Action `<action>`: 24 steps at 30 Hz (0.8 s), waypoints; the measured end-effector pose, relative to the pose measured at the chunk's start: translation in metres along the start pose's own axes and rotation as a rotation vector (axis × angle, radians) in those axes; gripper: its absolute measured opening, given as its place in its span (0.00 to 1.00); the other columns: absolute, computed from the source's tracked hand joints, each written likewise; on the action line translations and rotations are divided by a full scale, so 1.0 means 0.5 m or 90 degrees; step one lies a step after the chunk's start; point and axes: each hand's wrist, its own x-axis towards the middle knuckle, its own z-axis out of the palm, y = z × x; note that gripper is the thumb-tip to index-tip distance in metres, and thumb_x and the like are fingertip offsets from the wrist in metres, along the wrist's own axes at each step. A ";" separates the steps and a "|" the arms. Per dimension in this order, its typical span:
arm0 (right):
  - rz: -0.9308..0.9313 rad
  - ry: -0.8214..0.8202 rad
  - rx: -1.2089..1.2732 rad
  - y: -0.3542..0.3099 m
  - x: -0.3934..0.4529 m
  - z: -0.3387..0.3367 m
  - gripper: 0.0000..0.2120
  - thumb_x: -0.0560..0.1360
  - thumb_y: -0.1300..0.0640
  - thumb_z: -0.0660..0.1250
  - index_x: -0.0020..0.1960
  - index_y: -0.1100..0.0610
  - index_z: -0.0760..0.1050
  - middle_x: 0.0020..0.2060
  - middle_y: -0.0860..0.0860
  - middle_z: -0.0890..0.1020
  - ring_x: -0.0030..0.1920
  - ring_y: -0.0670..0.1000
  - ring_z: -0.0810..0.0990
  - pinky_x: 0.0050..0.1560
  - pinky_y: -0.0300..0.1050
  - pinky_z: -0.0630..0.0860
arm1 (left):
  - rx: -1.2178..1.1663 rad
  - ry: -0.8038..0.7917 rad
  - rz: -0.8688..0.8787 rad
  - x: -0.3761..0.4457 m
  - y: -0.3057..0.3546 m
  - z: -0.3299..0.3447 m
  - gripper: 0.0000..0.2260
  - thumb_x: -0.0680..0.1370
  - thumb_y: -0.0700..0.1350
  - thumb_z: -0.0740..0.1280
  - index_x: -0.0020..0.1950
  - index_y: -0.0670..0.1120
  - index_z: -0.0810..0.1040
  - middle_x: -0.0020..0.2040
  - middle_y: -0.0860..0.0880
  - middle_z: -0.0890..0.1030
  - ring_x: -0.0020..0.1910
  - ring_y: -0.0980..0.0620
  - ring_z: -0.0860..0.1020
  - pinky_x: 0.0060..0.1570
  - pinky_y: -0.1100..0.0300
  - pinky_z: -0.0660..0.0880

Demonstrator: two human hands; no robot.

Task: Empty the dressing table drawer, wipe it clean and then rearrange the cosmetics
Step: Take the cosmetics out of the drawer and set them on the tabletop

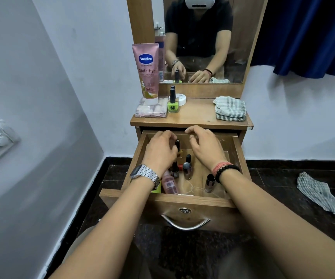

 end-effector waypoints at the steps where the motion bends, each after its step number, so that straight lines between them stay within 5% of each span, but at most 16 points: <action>1: 0.000 0.002 0.003 -0.001 0.000 -0.001 0.13 0.77 0.58 0.58 0.58 0.50 0.76 0.45 0.46 0.79 0.53 0.51 0.76 0.48 0.43 0.70 | 0.006 -0.003 -0.006 0.015 0.000 0.007 0.12 0.76 0.43 0.65 0.59 0.47 0.76 0.55 0.48 0.77 0.53 0.50 0.77 0.53 0.57 0.73; 8: 0.009 0.008 0.008 -0.004 0.000 -0.003 0.15 0.76 0.60 0.58 0.58 0.50 0.77 0.50 0.50 0.83 0.54 0.53 0.77 0.53 0.47 0.74 | 0.083 -0.074 -0.015 0.073 -0.003 0.057 0.17 0.77 0.47 0.67 0.65 0.49 0.75 0.58 0.45 0.76 0.58 0.45 0.76 0.52 0.52 0.73; 24: 0.036 0.023 0.033 -0.003 0.001 -0.003 0.12 0.78 0.56 0.58 0.56 0.49 0.77 0.46 0.49 0.82 0.51 0.52 0.78 0.48 0.45 0.72 | 0.109 -0.050 -0.002 0.080 0.001 0.057 0.07 0.75 0.39 0.66 0.51 0.45 0.81 0.49 0.45 0.82 0.51 0.43 0.79 0.48 0.53 0.75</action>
